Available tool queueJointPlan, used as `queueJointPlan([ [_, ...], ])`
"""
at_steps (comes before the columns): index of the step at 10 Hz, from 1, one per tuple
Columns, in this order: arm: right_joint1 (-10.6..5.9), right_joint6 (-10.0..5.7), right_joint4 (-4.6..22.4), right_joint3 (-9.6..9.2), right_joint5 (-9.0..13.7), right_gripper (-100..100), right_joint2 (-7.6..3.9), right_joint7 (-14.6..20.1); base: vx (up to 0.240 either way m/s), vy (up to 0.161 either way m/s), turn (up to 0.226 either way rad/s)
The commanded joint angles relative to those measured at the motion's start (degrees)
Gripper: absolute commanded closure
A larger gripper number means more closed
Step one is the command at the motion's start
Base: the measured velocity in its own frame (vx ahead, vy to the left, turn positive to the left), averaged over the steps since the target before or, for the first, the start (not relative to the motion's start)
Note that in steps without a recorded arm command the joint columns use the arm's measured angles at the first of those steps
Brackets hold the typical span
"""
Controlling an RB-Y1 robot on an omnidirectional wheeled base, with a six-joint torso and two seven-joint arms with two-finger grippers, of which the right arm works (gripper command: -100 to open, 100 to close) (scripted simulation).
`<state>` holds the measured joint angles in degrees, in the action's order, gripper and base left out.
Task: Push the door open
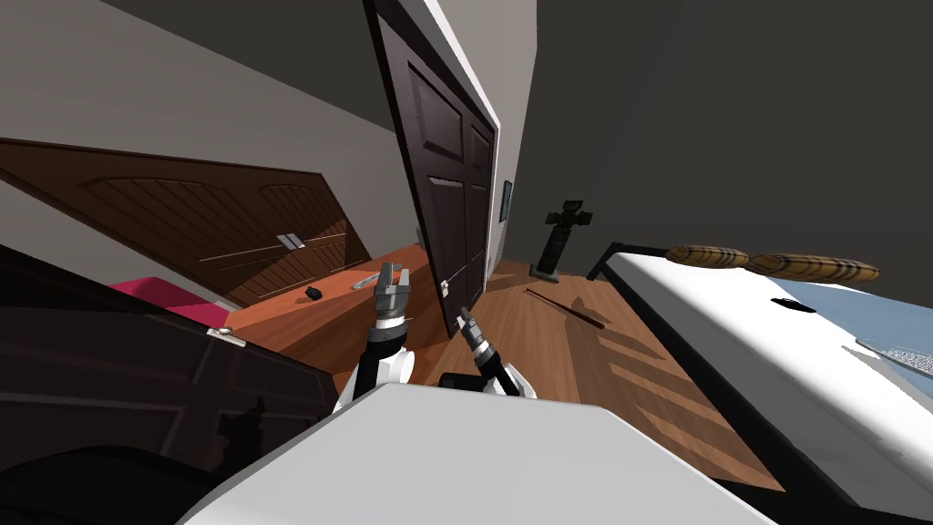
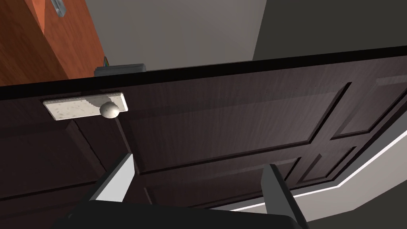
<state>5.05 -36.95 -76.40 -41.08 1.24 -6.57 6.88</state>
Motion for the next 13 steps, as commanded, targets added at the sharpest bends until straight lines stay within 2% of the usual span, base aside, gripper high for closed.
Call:
queueJointPlan([
  [1, -0.57, -0.61, 1.7, -1.16, -0.1, -100, -0.11, 0.1, 0.108, -0.023, 0.01],
  [7, -2.83, -1.93, 7.3, -5.13, -0.3, -100, -0.14, 0.2, 0.099, -0.025, 0.012],
  [9, -4.21, -2.75, 10.7, -7.57, -0.4, -100, -0.15, 0.3, 0.142, -0.046, 0.021],
  [13, -5.81, -3.68, 14.7, -10.37, -0.5, -100, -0.14, 0.5, 0.147, -0.03, 0.013],
])
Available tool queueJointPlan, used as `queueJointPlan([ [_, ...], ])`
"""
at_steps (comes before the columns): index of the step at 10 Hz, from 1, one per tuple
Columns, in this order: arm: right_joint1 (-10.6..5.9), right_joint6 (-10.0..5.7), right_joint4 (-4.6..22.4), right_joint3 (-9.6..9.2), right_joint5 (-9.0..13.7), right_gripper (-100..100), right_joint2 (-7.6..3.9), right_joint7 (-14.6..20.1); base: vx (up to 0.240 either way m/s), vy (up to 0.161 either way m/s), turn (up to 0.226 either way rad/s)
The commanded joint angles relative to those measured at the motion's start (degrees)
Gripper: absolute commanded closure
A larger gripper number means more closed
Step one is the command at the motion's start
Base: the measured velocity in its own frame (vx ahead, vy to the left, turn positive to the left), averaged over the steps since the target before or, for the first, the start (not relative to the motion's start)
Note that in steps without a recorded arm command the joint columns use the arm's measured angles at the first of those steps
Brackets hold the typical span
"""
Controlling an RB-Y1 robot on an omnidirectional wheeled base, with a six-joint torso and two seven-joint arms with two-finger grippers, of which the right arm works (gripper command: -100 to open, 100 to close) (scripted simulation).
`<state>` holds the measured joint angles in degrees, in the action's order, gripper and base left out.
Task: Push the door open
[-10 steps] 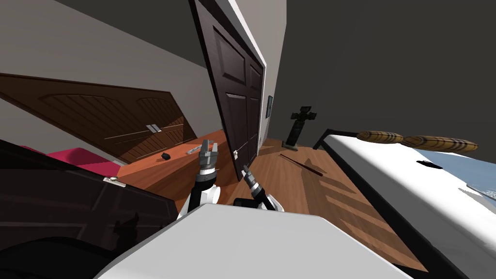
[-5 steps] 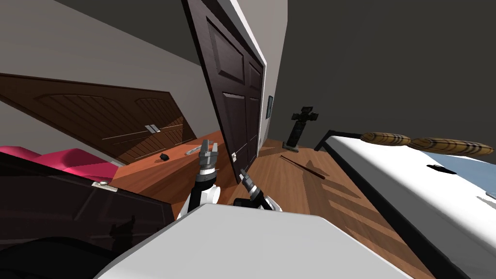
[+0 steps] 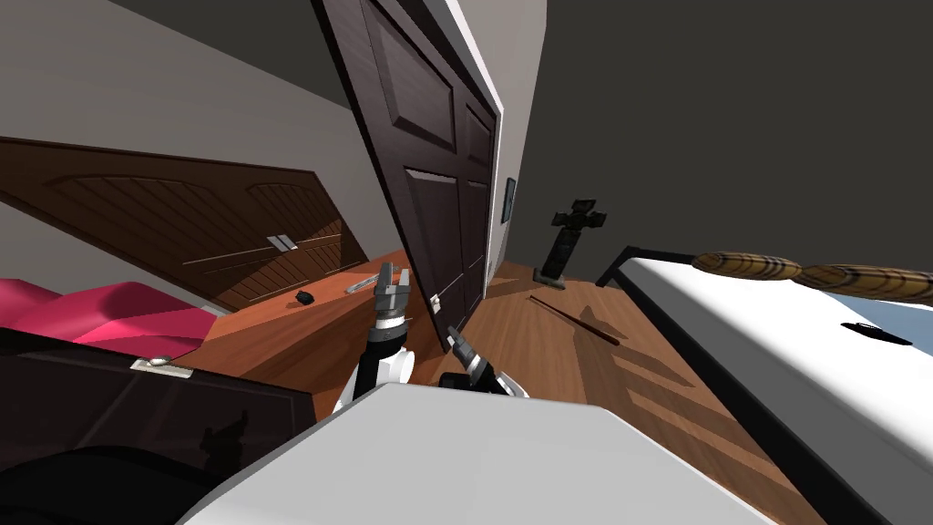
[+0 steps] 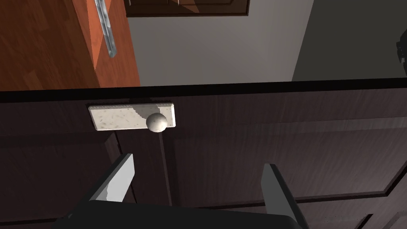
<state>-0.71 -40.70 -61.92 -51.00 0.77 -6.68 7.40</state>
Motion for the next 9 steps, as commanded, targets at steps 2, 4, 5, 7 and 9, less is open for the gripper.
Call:
queueJointPlan([
  [2, -1.24, -0.64, 3.2, -2.56, -0.2, -100, -0.02, 0.0, 0.151, -0.039, 0.018],
  [4, -2.22, -1.21, 5.6, -4.28, -0.2, -100, 0.0, 0.1, 0.168, -0.031, 0.018],
  [5, -2.7, -1.49, 6.8, -5.12, -0.3, -100, 0.01, 0.1, 0.189, -0.048, 0.013],
  [7, -3.65, -2.05, 9.1, -6.79, -0.4, -100, 0.04, 0.2, 0.214, -0.045, 0.017],
  [9, -4.47, -2.54, 11.2, -8.25, -0.4, -100, 0.06, 0.3, 0.188, -0.029, 0.014],
])
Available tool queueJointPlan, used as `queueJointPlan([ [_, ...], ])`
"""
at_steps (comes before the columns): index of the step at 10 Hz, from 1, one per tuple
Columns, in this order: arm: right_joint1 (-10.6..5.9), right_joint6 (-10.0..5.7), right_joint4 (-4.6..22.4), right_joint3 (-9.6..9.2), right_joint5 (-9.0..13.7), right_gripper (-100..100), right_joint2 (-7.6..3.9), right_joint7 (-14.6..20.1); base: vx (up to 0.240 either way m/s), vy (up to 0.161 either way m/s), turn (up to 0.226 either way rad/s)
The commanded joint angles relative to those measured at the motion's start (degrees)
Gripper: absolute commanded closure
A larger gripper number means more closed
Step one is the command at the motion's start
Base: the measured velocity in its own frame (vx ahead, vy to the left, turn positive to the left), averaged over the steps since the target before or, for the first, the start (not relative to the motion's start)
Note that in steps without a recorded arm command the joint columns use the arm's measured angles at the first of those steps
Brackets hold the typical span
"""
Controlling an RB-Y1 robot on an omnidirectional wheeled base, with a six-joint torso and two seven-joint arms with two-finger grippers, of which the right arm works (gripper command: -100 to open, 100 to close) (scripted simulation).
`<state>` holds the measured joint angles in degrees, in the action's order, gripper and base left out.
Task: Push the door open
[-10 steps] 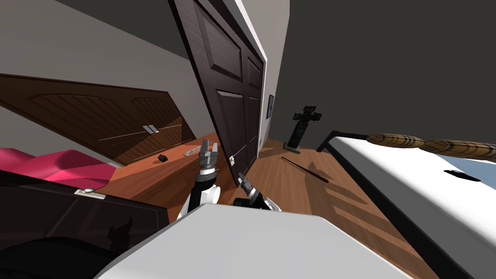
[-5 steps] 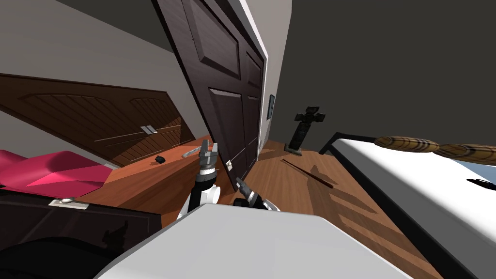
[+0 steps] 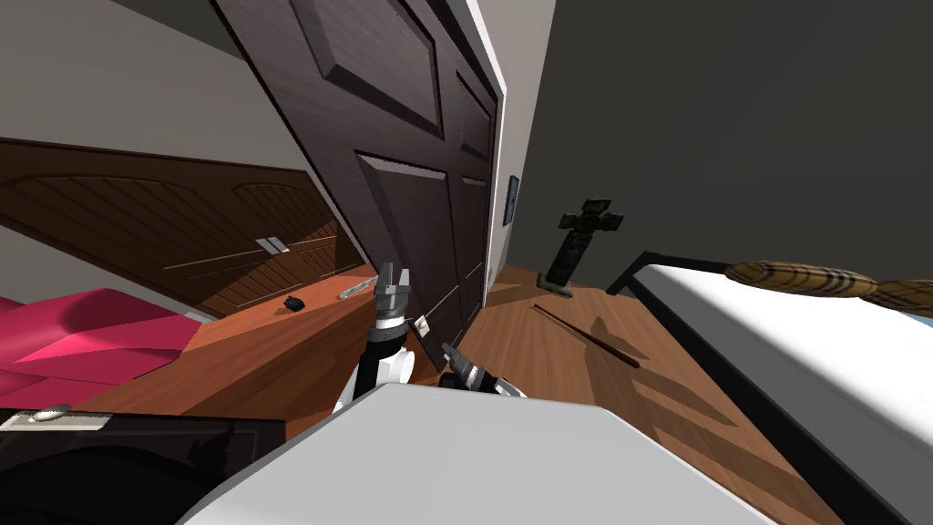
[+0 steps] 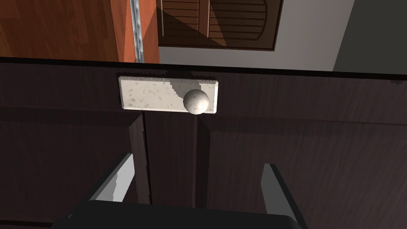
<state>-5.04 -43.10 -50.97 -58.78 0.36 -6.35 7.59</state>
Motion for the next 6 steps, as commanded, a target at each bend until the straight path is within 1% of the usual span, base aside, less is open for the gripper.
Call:
queueJointPlan([
  [1, -0.55, -0.38, 1.3, -1.18, -0.1, -100, -0.25, 0.1, 0.175, -0.02, 0.006],
  [2, -0.27, -0.12, 0.6, -0.72, 0.0, -100, -0.15, 0.0, 0.075, -0.017, 0.004],
  [3, -0.28, -0.16, 0.9, -0.61, 0.0, -100, 0.02, -0.1, 0.061, 0.082, 0.032],
  [5, -0.24, -0.23, 1.3, -0.38, 0.0, -100, 0.27, -0.1, 0.083, 0.154, 0.009],
  [6, -0.21, -0.29, 1.6, -0.19, 0.0, -100, 0.48, -0.2, 0.124, 0.197, 0.026],
])
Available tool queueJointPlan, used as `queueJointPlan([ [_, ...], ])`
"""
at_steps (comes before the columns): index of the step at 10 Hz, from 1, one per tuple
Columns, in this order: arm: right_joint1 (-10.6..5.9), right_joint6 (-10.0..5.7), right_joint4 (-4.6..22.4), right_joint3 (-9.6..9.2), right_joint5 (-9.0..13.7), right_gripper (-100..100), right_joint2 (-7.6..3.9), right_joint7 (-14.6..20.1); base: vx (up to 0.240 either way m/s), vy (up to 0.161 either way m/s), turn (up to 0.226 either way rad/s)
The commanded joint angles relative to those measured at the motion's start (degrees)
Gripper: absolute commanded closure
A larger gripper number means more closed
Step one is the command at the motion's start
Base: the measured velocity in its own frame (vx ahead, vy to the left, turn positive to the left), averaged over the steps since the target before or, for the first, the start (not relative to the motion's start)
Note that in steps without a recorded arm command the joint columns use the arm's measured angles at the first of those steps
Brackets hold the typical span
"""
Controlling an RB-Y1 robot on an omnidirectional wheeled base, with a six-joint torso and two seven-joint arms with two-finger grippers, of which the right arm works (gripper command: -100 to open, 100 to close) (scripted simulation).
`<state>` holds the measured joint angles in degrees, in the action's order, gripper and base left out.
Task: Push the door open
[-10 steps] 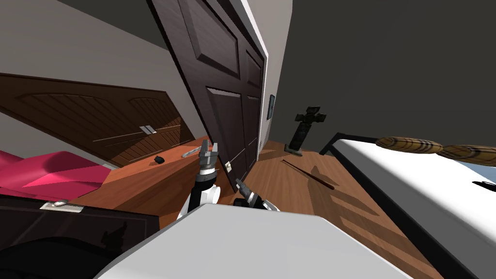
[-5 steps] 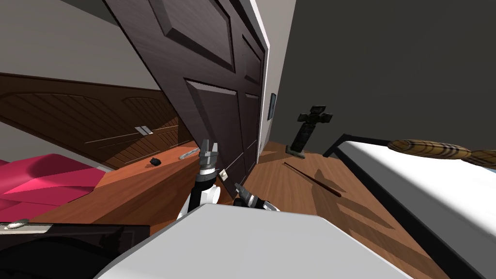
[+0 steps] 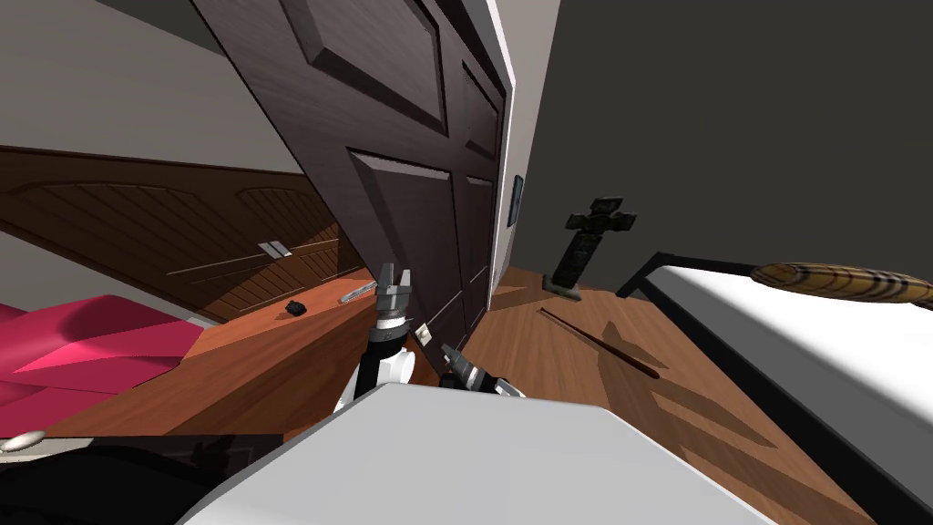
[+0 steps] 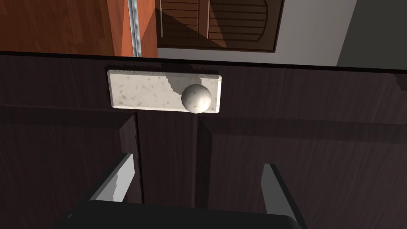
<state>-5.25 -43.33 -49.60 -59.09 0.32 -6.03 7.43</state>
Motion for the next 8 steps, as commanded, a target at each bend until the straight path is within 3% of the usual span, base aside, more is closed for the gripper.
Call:
queueJointPlan([
  [1, 0.02, -0.08, 0.4, 0.21, 0.0, -100, 0.28, -0.1, 0.108, 0.175, 0.034],
  [5, 0.13, -0.28, 1.4, 0.88, 0.0, -100, 1.16, -0.3, 0.127, 0.182, 0.036],
  [6, 0.05, -0.22, 1.3, 0.85, 0.0, -100, 0.85, -0.3, 0.058, 0.076, -0.003],
  [7, 0.05, -0.22, 1.3, 0.85, 0.0, 100, 0.85, -0.3, -0.007, -0.007, -0.002],
  [8, 0.05, -0.22, 1.3, 0.85, 0.0, 100, 0.85, -0.3, -0.023, -0.03, 0.004],
])
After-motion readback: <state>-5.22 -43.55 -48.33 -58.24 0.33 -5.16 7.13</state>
